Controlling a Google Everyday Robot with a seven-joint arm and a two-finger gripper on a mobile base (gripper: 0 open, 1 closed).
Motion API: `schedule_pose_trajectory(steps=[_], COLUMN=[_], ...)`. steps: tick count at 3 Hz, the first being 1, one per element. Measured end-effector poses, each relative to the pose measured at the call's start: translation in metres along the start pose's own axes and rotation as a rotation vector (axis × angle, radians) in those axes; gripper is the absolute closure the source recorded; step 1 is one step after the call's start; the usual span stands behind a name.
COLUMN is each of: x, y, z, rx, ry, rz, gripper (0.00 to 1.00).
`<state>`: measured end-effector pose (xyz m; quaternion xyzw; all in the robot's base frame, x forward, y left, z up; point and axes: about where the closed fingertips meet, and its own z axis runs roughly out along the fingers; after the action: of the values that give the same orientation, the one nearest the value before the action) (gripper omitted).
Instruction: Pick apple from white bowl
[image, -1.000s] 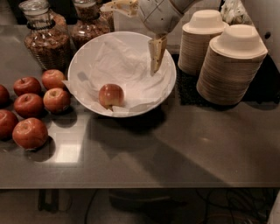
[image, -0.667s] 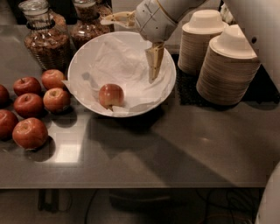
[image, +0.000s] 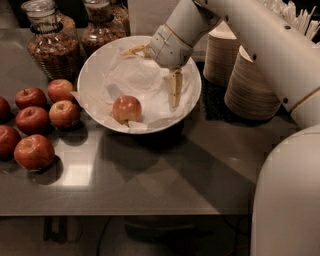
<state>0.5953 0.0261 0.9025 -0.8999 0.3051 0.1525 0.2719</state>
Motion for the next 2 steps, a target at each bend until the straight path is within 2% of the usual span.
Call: schedule_pose_trajectory(steps=[1,2], x=[0.0,-0.034], y=[0.0,-0.014], z=[0.0,-0.022], rx=[0.0,0.065], ry=[0.0,0.02], rz=[0.0,-0.067], gripper=[0.0,0.0])
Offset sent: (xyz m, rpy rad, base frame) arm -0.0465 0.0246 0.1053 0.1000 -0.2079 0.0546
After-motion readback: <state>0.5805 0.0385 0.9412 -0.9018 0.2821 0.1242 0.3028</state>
